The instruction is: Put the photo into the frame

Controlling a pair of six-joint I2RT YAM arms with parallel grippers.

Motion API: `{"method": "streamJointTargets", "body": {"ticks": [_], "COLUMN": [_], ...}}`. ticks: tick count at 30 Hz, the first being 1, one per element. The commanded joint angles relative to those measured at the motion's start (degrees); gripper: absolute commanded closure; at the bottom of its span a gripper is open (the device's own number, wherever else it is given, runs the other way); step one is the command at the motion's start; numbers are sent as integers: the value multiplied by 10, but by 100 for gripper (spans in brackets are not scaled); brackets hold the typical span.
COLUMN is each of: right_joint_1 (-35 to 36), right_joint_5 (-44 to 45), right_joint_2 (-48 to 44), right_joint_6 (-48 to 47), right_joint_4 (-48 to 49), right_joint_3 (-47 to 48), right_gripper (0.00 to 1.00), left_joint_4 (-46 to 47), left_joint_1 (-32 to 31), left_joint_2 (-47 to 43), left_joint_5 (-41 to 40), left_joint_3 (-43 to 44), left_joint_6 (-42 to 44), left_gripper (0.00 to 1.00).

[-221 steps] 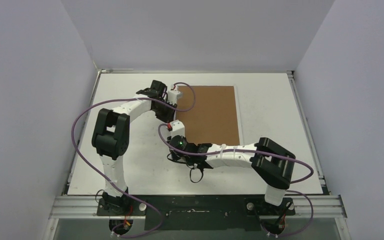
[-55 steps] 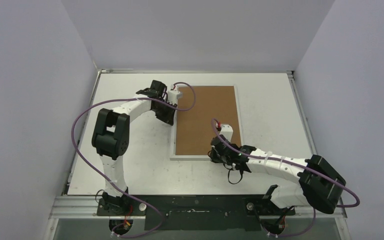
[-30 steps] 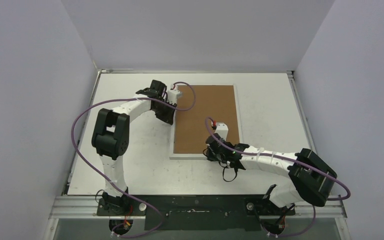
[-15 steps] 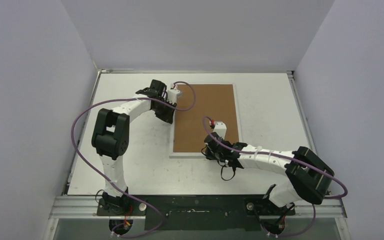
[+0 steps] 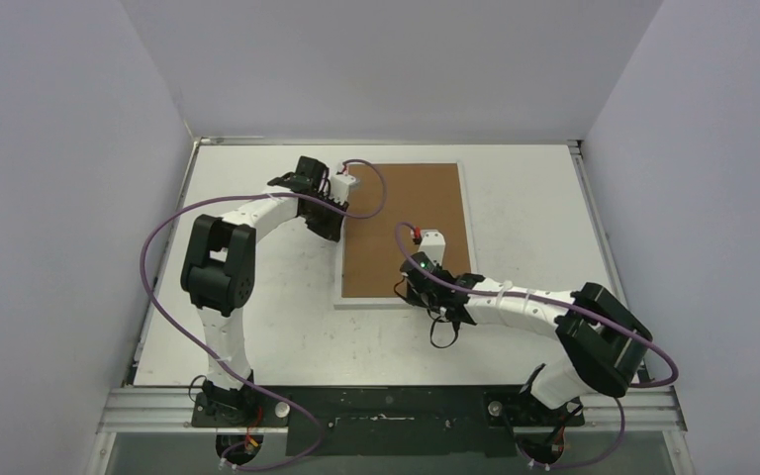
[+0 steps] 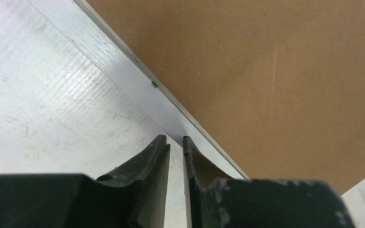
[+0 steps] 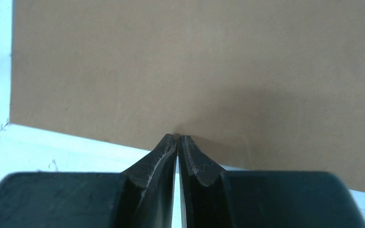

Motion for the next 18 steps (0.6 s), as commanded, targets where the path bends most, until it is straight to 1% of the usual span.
{"method": "streamJointTargets", "body": {"ticks": [1, 5, 10, 14, 16, 18], "right_joint_1": [-17, -18, -23, -63, -86, -102], "right_joint_5": [39, 23, -20, -43, -44, -43], "right_joint_2": [-10, 8, -9, -24, -27, -21], "right_joint_6": [-15, -15, -28, -47, -55, -61], "right_joint_4": [21, 20, 15, -27, -43, -57], "right_joint_3": [11, 16, 43, 83, 88, 90], "right_gripper": [90, 87, 83, 81, 81, 83], "left_joint_4": [-39, -49, -87, -146, -173, -179], "left_joint_1": [-4, -3, 10, 25, 25, 18], "left_joint_2": [20, 18, 4, -9, -18, -32], "left_joint_5": [-14, -12, 14, 51, 68, 88], "left_joint_3": [-8, 1, 39, 84, 105, 111], "left_joint_6": [12, 12, 12, 18, 23, 21], "left_gripper": [84, 84, 84, 83, 83, 82]}}
